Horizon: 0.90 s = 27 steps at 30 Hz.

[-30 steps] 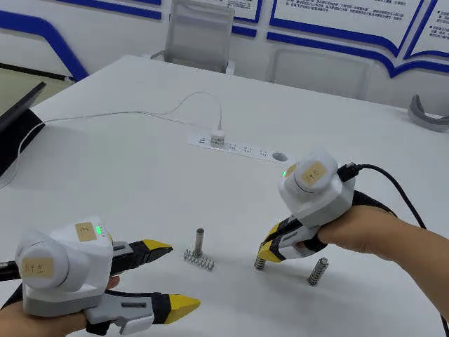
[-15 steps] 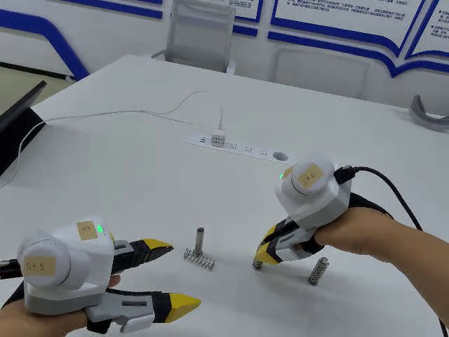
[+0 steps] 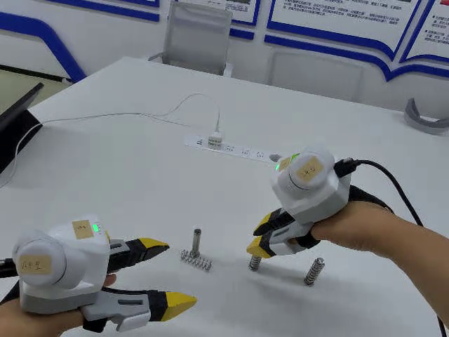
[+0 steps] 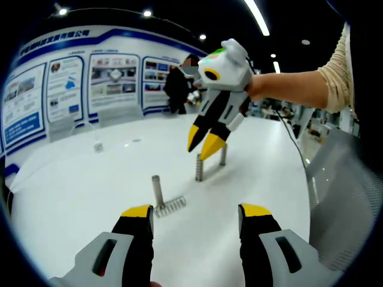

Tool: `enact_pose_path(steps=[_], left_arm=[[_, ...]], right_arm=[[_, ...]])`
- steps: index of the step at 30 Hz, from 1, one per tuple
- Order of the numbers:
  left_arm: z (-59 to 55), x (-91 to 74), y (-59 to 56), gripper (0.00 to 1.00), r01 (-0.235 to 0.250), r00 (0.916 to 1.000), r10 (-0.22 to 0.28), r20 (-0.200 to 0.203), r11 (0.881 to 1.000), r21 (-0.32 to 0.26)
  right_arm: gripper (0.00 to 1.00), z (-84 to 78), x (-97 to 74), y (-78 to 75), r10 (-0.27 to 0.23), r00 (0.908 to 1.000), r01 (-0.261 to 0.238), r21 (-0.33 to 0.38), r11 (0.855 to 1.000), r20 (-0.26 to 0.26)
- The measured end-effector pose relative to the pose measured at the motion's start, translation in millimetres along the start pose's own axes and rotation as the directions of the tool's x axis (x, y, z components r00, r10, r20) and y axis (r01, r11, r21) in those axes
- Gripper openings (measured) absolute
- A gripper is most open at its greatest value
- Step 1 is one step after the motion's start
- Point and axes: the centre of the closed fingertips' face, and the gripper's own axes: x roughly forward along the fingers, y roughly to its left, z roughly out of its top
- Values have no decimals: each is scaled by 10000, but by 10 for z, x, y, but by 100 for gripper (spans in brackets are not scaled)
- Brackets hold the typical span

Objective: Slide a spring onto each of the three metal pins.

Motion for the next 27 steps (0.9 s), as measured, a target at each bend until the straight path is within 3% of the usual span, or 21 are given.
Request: enact_pose_path(steps=[3, 9, 27], left_arm=[[5, 0, -5, 58, 9, 10000, -9, 4, 10000, 20], [-1, -22, 21, 58, -56, 10000, 56, -10, 10000, -9], [-32, -57, 54, 58, -159, 9998, 158, -82, 9998, -71]], right_arm=[[19, 67, 76, 60, 169, 9997, -170, 30, 9999, 151], [18, 72, 265, 206, 499, 9987, -499, -115, 9987, -61], [15, 129, 635, 341, 767, 9965, -766, 44, 9971, -327]])
